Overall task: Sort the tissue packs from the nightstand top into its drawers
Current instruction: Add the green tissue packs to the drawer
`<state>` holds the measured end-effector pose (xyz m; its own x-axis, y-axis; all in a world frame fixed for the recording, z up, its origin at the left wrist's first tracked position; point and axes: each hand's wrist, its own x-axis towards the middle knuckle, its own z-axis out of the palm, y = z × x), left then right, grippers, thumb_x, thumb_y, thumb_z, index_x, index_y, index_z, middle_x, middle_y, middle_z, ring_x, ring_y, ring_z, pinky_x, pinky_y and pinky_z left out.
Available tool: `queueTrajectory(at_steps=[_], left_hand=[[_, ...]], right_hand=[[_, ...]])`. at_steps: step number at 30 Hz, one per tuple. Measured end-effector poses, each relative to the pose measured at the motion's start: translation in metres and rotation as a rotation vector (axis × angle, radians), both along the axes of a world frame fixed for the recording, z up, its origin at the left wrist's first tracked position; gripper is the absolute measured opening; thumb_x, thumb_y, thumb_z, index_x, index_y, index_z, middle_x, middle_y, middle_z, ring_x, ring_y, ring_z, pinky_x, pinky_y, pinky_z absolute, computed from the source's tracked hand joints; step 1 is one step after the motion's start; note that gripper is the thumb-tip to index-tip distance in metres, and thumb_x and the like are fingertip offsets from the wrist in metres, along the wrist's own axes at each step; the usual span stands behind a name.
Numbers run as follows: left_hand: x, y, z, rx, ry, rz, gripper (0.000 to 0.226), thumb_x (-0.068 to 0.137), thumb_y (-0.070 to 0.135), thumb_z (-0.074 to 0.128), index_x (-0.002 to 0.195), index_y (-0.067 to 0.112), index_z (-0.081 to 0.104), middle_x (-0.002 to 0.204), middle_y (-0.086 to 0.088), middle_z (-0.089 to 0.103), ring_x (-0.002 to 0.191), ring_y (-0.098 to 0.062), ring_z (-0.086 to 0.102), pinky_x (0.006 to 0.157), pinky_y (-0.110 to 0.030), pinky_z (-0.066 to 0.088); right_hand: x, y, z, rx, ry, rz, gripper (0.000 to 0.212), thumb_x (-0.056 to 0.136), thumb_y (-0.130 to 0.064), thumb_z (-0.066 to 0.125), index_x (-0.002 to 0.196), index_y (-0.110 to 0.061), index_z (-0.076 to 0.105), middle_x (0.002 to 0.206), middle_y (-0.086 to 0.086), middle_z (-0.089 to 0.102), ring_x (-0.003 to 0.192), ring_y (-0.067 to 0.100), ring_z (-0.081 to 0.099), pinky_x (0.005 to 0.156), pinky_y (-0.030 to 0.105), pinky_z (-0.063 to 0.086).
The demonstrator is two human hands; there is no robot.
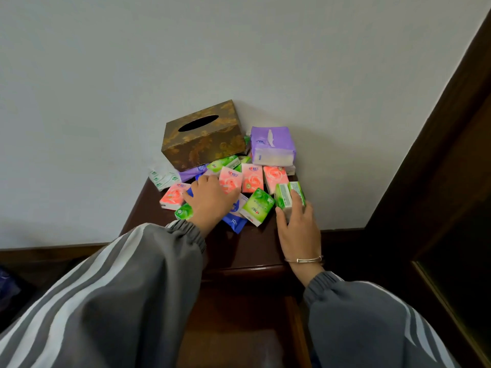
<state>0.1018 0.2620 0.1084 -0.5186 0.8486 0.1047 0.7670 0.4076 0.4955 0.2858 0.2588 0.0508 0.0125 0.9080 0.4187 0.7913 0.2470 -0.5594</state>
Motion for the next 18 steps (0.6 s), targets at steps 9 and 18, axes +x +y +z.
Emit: queueTrajectory(at_steps=[9, 18], left_hand=[[-0.001, -0.026, 0.023, 0.333, -0.534, -0.150, 0.032, 0.086, 0.025, 0.068, 0.107, 0.018, 0.045, 0.109, -0.004, 0.063, 0.090, -0.014, 0.066, 0.074, -0.032, 0.056], [-0.118, -0.078, 0.045, 0.235, -0.978, 0.084, 0.023, 0.093, 0.004, 0.053, 0.114, -0.003, 0.058, 0.057, -0.002, 0.071, 0.046, -0.006, 0.065, 0.041, -0.015, 0.049]], right_hand=[[0.002, -0.005, 0.004, -0.022, -0.024, -0.018, 0.053, 0.092, -0.040, 0.048, 0.139, -0.022, 0.035, 0.116, 0.013, 0.052, 0.091, 0.030, 0.060, 0.065, 0.036, 0.051], [0.000, -0.005, 0.004, 0.019, -0.066, -0.058, 0.054, 0.088, -0.035, 0.056, 0.137, -0.019, 0.041, 0.108, 0.018, 0.055, 0.085, 0.039, 0.060, 0.059, 0.038, 0.048]])
